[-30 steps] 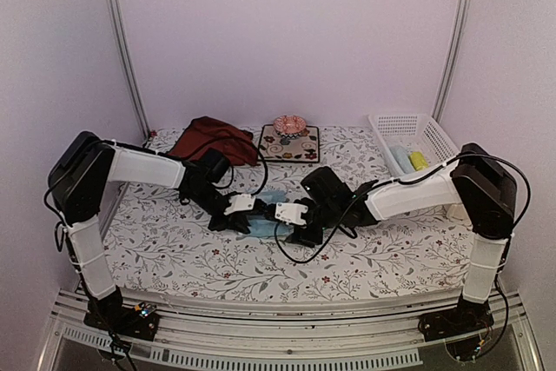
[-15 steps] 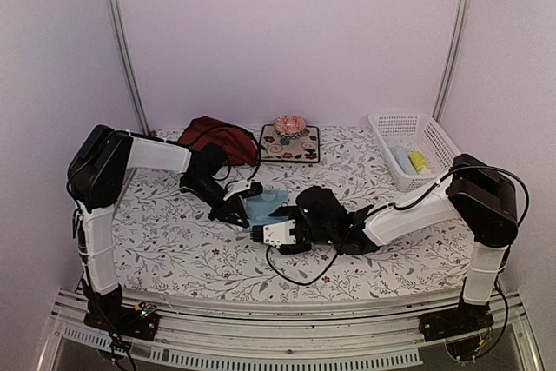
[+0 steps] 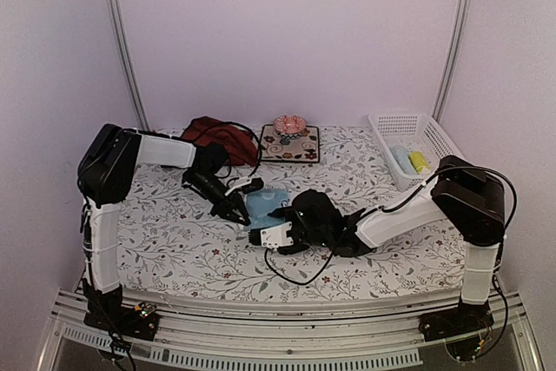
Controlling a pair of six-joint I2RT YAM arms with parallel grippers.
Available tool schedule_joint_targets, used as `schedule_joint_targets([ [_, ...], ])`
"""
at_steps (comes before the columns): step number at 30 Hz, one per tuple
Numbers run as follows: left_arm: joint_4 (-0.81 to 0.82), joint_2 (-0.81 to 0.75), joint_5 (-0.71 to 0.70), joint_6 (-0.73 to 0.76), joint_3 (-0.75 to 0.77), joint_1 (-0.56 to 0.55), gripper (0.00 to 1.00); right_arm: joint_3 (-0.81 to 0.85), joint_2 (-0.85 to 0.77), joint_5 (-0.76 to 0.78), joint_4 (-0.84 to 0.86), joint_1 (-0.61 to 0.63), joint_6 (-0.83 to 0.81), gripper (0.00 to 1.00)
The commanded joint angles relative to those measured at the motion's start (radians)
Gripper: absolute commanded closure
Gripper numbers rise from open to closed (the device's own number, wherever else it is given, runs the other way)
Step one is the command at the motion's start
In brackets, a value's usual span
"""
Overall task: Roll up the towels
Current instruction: Roll the towel at the center of the board.
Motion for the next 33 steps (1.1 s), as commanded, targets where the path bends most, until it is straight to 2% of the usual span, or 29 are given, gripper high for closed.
schedule_joint_targets([
  [1, -0.036, 0.05, -0.022, 0.009, 0.021, 0.017, 1.0, 0.049, 0.063, 0.068, 0.023, 0.005, -0.008, 0.34],
  [10, -0.044, 0.051, -0.025, 0.013, 0.021, 0.019, 1.0, 0.097, 0.146, 0.145, 0.035, 0.002, -0.017, 0.41],
  [17, -0.05, 0.051, -0.027, 0.023, 0.014, 0.023, 1.0, 0.138, 0.184, 0.179, -0.017, -0.009, 0.033, 0.68],
  [21, -0.049, 0.045, -0.036, 0.031, 0.007, 0.023, 1.0, 0.153, 0.192, 0.173, -0.056, -0.021, 0.075, 0.74],
  [24, -0.049, 0.035, -0.038, 0.043, 0.0, 0.023, 0.99, 0.163, 0.189, 0.152, -0.088, -0.031, 0.102, 0.82],
  [26, -0.039, 0.022, -0.045, 0.049, -0.012, 0.025, 0.96, 0.175, 0.187, 0.13, -0.118, -0.04, 0.121, 0.88],
  [28, -0.026, 0.005, -0.055, 0.054, -0.025, 0.024, 0.91, 0.189, 0.187, 0.114, -0.142, -0.048, 0.151, 0.89],
  [33, 0.005, -0.058, -0.068, 0.09, -0.071, 0.025, 0.73, 0.242, 0.2, 0.06, -0.235, -0.063, 0.192, 0.95],
])
